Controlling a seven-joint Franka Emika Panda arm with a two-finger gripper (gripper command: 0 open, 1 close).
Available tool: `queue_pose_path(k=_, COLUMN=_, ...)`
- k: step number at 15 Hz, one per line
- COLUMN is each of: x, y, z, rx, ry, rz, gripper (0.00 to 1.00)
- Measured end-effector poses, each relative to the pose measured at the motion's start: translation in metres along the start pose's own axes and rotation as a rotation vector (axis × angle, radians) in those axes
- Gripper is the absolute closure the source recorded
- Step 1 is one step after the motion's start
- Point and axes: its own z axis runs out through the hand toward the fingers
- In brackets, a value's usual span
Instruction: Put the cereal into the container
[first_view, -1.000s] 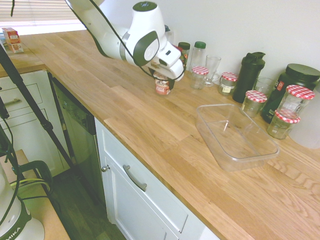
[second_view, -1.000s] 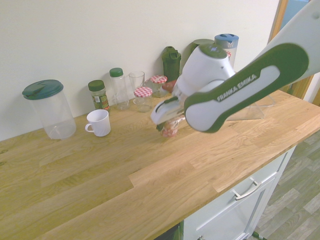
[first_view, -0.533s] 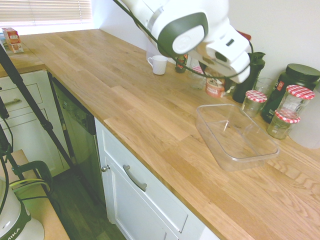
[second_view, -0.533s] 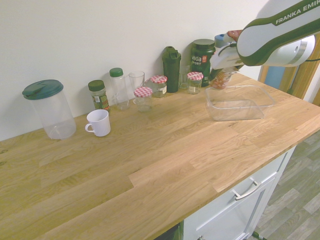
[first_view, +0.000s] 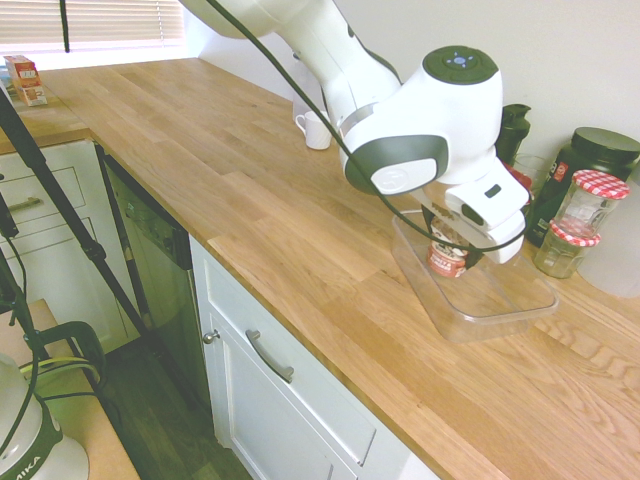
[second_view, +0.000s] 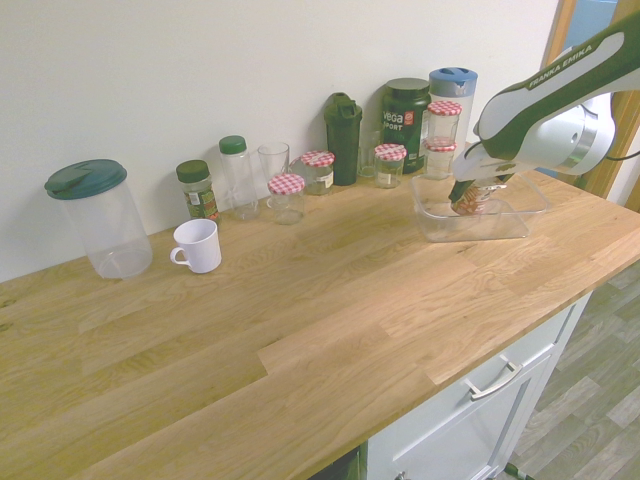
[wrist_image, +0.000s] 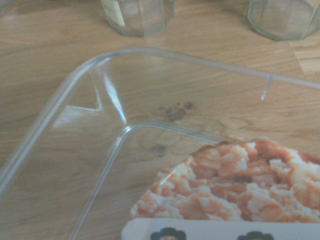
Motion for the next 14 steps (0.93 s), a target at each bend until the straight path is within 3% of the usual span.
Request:
queue_pose_path(k=4, x=0.003, y=0.003, z=0.012, rx=-0.026, ry=-0.004, rz=-0.011, gripper=1.00)
queue_pose_path(k=5, x=0.004, y=0.003, z=0.016, rx=-0.031, ry=-0.009, rz=-0.013, gripper=0.00)
queue_pose_path(k=14, x=0.009, y=0.002, z=0.025, rx=-0.055, ry=-0.042, rz=-0.008, gripper=0.00)
